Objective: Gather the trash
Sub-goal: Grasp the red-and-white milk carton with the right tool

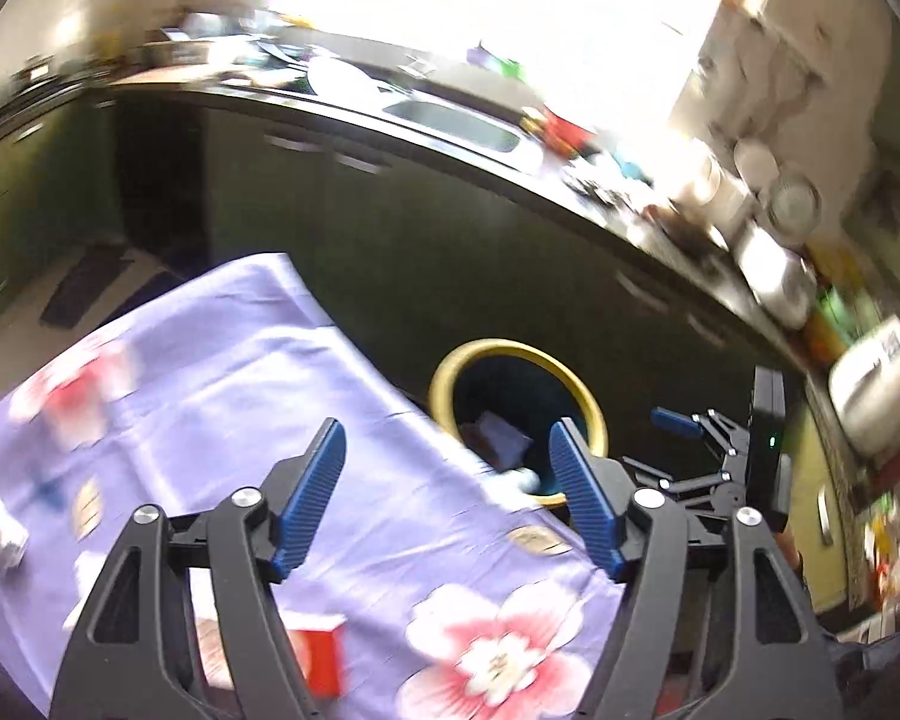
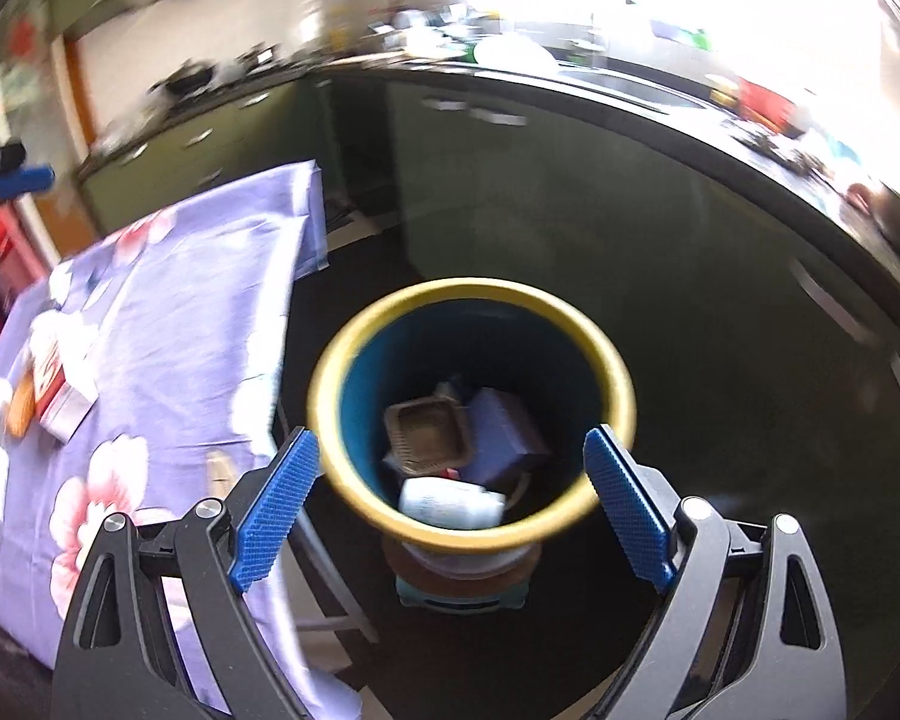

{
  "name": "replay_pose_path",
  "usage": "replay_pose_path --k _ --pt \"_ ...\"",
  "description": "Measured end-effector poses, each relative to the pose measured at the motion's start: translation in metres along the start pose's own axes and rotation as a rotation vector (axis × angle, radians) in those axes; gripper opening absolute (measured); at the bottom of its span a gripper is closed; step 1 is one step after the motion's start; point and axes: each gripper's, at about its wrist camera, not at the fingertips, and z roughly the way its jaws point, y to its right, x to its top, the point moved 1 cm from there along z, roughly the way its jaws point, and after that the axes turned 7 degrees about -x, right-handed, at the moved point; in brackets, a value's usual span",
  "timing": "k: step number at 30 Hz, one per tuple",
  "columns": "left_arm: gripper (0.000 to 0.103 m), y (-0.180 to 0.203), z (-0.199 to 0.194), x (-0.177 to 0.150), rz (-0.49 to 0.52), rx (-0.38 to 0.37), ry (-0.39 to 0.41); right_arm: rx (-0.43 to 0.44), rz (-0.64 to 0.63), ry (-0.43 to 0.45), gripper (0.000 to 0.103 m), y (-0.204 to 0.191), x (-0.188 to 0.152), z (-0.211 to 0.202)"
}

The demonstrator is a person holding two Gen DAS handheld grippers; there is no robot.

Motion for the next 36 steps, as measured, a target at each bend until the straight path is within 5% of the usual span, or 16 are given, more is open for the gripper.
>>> replay_pose_path --k 11,19,29,36 --pt "0.084 -0.114 -0.133 -0.099 -0.229 0.174 0.203 0.296 -0.391 -0.004 0.089 -0.168 0.020 0.008" --pt "0.090 -0.165 -0.152 -0.144 -0.266 0.271 0.251 0.454 -0.596 0.001 0.089 -0.270 0.017 0.022" --pt "0.090 -0.196 -0.155 -0.165 -0.342 0.284 0.294 0.517 -0.674 -0.038 0.089 -0.315 0.019 0.049" --pt "0.093 -0.188 -0.154 -0.164 -0.310 0.275 0.286 0.498 -0.706 -0.072 0.075 -0.332 0.020 0.060"
